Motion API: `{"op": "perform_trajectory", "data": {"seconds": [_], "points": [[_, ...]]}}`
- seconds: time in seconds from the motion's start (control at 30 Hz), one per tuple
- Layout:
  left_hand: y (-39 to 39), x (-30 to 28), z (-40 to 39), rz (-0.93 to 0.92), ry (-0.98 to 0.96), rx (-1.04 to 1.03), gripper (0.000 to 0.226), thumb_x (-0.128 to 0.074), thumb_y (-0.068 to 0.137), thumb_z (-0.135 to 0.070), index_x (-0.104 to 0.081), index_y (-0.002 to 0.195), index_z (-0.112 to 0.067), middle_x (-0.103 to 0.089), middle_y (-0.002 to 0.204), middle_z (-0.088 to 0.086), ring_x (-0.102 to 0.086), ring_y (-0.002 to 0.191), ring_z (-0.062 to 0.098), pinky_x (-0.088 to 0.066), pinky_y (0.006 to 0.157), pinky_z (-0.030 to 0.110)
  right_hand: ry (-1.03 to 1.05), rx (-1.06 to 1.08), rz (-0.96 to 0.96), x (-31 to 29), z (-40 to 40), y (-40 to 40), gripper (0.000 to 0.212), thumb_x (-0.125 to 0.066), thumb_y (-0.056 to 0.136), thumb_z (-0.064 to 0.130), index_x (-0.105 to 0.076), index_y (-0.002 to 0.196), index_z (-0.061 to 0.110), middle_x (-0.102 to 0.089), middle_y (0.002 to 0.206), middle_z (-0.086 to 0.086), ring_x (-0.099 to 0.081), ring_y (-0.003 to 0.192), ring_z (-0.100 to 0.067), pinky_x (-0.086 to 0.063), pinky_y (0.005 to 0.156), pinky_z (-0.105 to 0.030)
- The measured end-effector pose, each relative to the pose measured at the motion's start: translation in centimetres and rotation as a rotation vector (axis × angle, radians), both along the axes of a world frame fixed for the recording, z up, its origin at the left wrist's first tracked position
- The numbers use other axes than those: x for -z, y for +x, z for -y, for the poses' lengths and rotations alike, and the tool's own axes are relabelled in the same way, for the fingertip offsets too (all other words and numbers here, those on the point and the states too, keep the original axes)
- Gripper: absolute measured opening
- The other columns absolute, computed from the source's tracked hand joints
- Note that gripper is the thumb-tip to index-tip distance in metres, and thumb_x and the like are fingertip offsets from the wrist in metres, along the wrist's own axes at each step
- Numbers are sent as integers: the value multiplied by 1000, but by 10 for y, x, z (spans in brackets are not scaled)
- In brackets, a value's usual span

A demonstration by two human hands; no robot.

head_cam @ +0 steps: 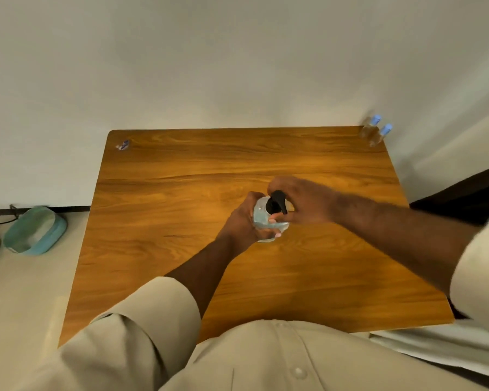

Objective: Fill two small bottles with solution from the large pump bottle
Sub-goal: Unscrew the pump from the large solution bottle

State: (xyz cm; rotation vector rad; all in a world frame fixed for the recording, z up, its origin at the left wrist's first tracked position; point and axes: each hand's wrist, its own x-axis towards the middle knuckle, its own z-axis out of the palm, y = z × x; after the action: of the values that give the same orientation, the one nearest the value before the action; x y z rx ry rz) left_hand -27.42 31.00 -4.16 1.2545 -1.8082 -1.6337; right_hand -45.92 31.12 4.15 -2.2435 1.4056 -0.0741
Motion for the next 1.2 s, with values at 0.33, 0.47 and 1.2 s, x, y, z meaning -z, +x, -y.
{"op": "perform_trajectory", "data": {"seconds": [0.33, 0.47, 1.2], "points": [[1, -7, 1, 91, -12, 20, 79, -88, 52, -45, -40, 114, -46, -65, 111, -13, -66, 102, 14, -59, 79, 50, -150, 862, 626, 30, -53, 44, 30, -81, 71, 22, -62, 95, 23, -61, 94, 12, -56, 90, -4, -37, 69, -5], [2, -11, 0, 82, -24, 33, 77, -89, 51, -43, -41, 111, -44, -65, 111, -13, -65, 104, 15, -59, 79, 51, -15, 803, 661, 22, -55, 35, 53, -78, 75, 20, -58, 123, 26, -60, 111, 11, -59, 99, -2, -49, 80, -18], [-1, -15, -4, 153, -60, 1, 77, -91, 60, -29, -39, 116, -41, -64, 115, -12, -63, 106, 13, -57, 84, 47, 154, 811, 880, 12, -52, 36, 82, -72, 78, 0, -32, 138, 38, -59, 119, 5, -52, 113, -3, -42, 69, 1]]}}
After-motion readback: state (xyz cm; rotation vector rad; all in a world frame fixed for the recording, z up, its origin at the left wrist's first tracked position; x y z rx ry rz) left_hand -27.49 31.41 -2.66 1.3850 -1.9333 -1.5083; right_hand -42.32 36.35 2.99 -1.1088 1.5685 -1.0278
